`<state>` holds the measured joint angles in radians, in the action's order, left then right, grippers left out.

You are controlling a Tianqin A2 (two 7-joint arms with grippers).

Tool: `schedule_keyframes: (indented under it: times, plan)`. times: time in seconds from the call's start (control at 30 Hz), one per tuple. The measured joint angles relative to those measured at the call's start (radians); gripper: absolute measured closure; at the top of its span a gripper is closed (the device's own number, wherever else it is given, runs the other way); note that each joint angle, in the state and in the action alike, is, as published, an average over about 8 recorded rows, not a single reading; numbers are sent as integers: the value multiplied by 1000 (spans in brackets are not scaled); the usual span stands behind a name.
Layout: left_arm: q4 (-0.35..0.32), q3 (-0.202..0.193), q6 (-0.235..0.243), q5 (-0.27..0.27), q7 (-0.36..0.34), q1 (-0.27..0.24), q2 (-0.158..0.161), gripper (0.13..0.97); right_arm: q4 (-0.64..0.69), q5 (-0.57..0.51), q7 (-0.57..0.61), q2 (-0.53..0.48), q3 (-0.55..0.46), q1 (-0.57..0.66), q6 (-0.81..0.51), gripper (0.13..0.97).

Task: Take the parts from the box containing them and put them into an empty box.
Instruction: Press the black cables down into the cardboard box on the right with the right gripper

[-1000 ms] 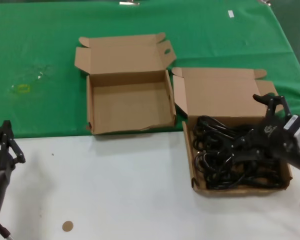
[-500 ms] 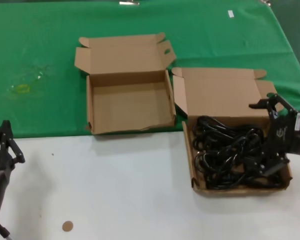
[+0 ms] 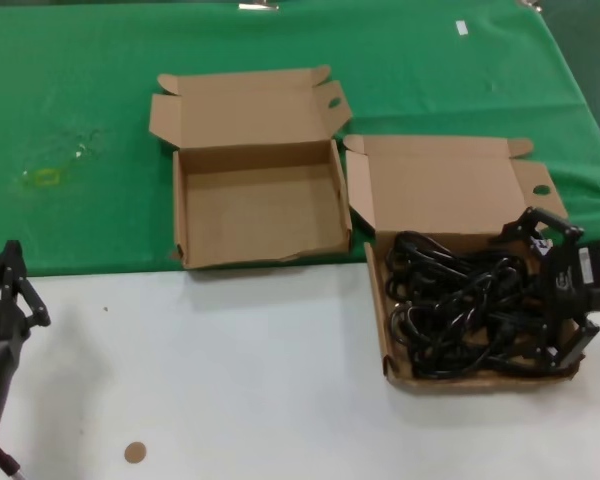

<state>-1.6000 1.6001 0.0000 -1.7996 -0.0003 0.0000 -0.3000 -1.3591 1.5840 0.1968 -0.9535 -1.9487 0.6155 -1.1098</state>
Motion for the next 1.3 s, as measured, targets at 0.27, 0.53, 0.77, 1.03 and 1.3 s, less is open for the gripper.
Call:
schedule_keyframes:
  times: [0.27,0.53,0.77,1.03,1.3]
  plan:
    - [0,0,0,0,0,0,0,953,101,-81,44,63,-62,121,-59,165]
    - [0,0,0,0,0,0,0,953,169,-140,56,113,-106,193,-90,201]
    - [0,0,0,0,0,0,0,953,194,-169,51,138,-127,213,-103,312]
    - [0,0,0,0,0,0,0,953,215,-194,53,156,-143,223,-108,484]
    - [0,0,0,0,0,0,0,953,242,-218,70,167,-154,237,-106,588]
